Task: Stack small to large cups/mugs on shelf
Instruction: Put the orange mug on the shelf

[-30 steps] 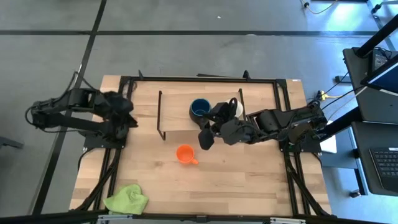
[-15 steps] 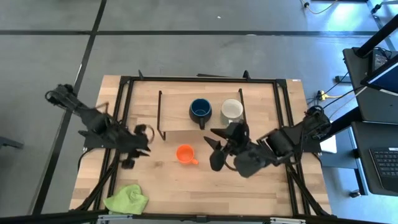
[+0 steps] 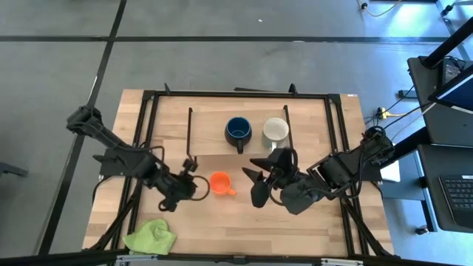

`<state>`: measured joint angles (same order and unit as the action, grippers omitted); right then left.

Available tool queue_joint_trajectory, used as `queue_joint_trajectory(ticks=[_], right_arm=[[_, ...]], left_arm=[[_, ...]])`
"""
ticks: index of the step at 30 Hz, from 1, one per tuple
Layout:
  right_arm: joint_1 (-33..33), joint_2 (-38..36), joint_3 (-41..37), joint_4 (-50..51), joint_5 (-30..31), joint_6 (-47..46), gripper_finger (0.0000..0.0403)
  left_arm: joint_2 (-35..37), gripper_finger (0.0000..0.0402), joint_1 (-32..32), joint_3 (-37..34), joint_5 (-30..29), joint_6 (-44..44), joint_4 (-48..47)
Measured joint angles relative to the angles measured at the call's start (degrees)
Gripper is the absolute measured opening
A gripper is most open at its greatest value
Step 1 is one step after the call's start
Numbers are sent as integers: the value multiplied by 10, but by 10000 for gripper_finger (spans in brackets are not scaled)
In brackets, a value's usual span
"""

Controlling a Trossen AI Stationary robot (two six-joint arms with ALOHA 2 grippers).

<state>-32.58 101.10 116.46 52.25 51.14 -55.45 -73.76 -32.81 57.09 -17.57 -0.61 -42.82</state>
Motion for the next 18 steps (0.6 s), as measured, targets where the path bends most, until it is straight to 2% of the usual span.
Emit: queue_joint_trajectory(ticks=[3, 7, 10, 18], right_arm=[[-3, 0, 0, -10, -17, -1, 187], [-15, 4, 0, -18, -9, -1, 187], [-24, 6, 0, -17, -1, -13, 187], [-43, 10, 0, -3, 7, -39, 187]], left_arm=[[-13, 80, 16, 20, 9, -39, 4], [-37, 80, 42, 24, 85, -58, 17], [-59, 84, 48, 24, 117, -91, 40], [-95, 126, 64, 24, 85, -160, 81]])
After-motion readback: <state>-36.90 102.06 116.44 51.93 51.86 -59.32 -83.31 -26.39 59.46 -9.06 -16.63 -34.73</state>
